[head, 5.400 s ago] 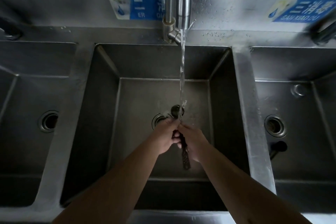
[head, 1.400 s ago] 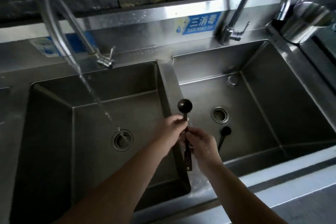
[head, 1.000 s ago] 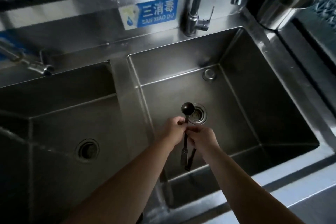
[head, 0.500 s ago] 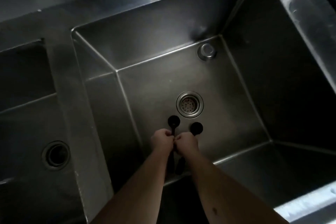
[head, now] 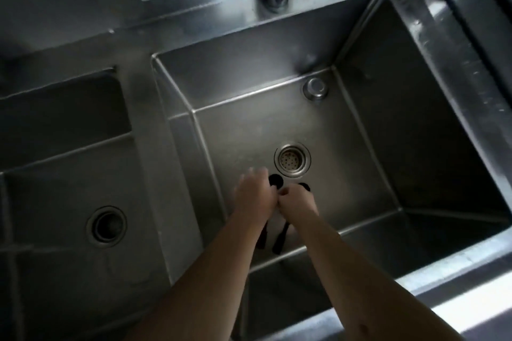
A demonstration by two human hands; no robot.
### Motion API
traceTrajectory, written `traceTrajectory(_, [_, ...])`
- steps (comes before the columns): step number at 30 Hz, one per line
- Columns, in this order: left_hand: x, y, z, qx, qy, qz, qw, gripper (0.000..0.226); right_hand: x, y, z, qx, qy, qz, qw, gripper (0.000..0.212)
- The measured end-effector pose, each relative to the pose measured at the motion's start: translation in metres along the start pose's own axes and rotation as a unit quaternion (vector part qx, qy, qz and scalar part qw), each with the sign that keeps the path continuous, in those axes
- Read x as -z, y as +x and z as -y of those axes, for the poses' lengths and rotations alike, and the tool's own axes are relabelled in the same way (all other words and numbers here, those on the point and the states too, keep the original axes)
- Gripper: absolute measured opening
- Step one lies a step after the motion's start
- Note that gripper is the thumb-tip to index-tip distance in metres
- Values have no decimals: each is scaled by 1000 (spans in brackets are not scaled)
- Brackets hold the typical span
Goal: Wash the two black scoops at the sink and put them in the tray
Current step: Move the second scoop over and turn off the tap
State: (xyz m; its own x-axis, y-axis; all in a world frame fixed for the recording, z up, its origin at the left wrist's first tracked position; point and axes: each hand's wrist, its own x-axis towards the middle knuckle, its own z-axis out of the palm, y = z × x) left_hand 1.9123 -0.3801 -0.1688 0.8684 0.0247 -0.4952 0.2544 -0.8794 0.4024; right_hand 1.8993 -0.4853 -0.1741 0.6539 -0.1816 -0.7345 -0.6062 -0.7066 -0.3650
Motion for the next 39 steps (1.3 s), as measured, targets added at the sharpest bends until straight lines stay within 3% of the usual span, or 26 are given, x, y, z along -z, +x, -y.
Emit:
traceTrajectory(4, [86, -31, 14, -127, -23, -129, 983, 41, 15, -54, 42, 89, -84, -54, 991, 33])
traceTrajectory(7, [138, -63, 49, -168, -54, -215, 961, 44, 6, -89, 79, 185, -102, -76, 974, 59])
traceTrajectory(10, [178, -95, 101, -107, -7, -210, 972, 58, -14, -120, 121, 253, -120, -100, 955, 79])
traceTrajectory(15, [220, -134, 204, 35, 44, -185, 981, 72, -77, -167, 188, 336, -152, -77, 926, 75])
traceTrajectory(20, [254, -155, 279, 91, 7, -201, 975, 74, -141, -196, 242, 388, -230, -15, 892, 77])
traceTrajectory(28, [278, -159, 331, 52, 22, -184, 981, 82, -187, -212, 303, 375, -266, -39, 887, 73])
traceTrajectory(39, [292, -152, 360, 2, 92, -147, 985, 82, -207, -209, 337, 306, -328, -62, 892, 73])
